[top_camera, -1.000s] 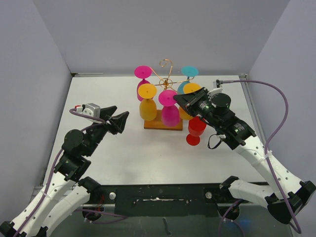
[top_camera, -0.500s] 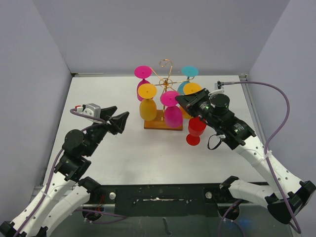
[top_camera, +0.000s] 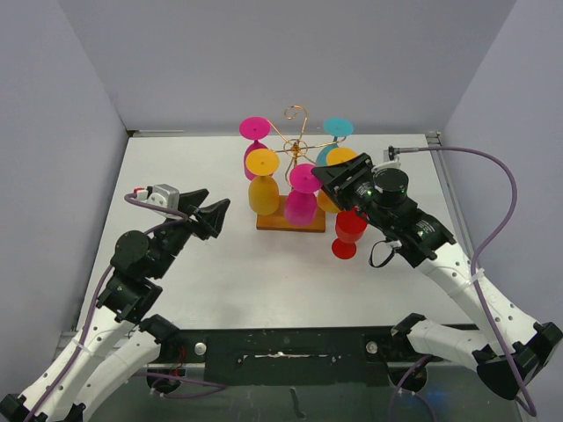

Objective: Place the wine glass upside down on the wine glass rack

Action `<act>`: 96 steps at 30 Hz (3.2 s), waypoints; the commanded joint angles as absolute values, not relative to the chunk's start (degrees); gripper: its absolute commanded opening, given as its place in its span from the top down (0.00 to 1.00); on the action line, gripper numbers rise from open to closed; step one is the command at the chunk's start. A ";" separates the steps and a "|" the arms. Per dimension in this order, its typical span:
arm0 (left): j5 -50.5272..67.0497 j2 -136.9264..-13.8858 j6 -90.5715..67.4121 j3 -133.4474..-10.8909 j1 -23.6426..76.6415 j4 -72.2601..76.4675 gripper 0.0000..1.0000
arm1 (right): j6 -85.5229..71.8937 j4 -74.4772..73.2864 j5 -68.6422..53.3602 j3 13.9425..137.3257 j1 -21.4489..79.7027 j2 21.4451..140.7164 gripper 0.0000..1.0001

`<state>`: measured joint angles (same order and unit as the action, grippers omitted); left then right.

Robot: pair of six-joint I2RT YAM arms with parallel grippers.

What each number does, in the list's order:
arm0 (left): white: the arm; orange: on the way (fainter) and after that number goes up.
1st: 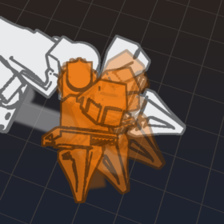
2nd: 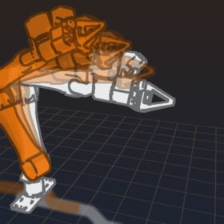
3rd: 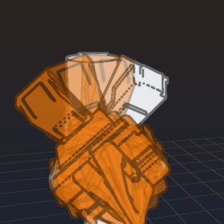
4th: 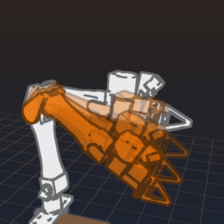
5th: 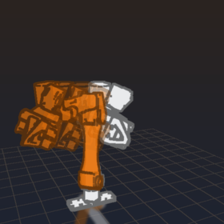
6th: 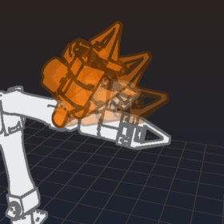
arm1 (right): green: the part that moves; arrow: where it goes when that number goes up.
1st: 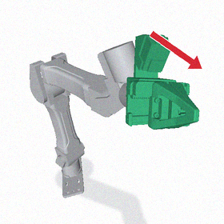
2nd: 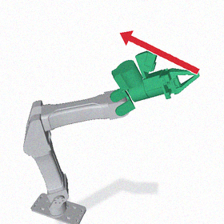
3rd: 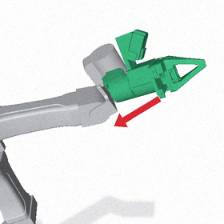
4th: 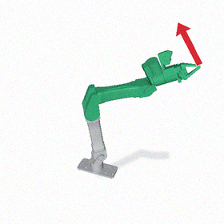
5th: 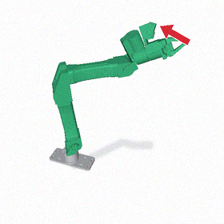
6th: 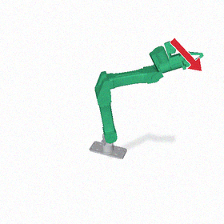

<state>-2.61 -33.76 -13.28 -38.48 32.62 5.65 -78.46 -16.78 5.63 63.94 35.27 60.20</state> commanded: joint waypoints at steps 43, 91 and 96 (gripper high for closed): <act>-4.04 -33.40 -13.82 -38.67 32.32 8.23 0.41 | -47.45 -41.65 18.05 56.76 22.17 56.15 0.67; -5.06 -32.93 -14.00 -39.35 32.30 7.37 0.38 | -40.37 -49.10 33.09 64.90 21.72 59.00 1.00; -4.82 -33.86 -15.13 -41.48 32.34 6.20 0.35 | -40.70 -42.90 35.43 65.49 21.92 51.30 1.00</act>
